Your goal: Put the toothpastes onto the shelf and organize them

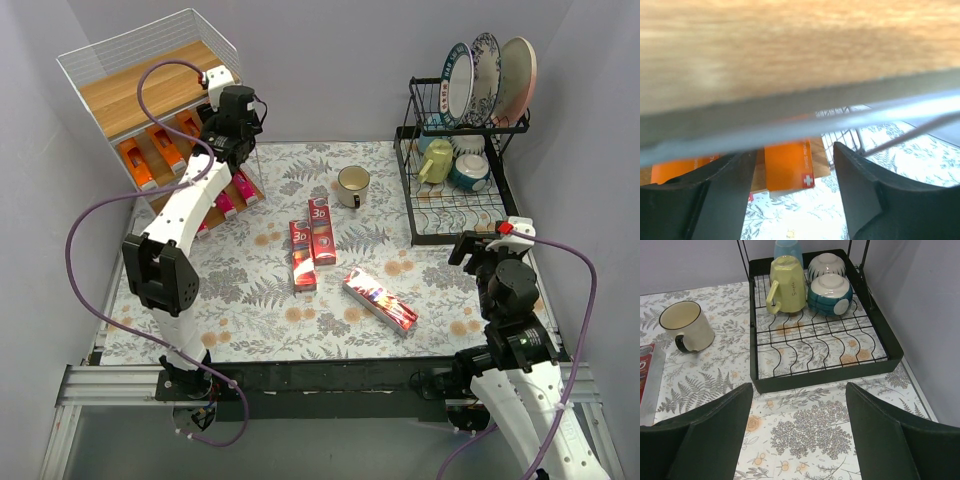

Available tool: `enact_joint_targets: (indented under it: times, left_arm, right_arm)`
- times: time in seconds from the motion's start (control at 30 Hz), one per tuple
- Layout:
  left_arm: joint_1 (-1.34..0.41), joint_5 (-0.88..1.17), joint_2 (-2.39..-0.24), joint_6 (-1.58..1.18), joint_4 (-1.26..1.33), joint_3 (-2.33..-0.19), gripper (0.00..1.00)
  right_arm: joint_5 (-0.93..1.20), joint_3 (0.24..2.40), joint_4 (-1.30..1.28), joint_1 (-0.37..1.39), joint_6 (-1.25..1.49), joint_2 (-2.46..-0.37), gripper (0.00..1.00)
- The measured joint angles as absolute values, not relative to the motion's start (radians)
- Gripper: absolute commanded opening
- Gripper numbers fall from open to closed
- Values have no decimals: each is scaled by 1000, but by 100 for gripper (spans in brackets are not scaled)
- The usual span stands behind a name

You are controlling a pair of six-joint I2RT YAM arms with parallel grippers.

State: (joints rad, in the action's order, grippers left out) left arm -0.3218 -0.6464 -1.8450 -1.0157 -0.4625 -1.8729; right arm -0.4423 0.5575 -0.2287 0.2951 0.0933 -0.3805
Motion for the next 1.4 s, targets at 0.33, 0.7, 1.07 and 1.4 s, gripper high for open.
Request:
enact_joint_targets:
  times: [0.33,0.7,1.07,1.4]
  left_arm:
    - [-322,-458,-1637,-1066,-492,-1758,78]
    - [-492,-320,-1235,-1161,-476,-1307,95]
    - [-952,-483,-1243,-1359,-539,-912,98]
    - [-1092,-679,-1423,-1553,-535,-866,98]
  right_arm:
    - [-439,544,-223,295,96,-358,83]
    - [-416,510,-206,295,112,-347,82]
    - [-405,507,-206,295,127,-332,82]
    - [-398,487,-199,295,127,-315,81]
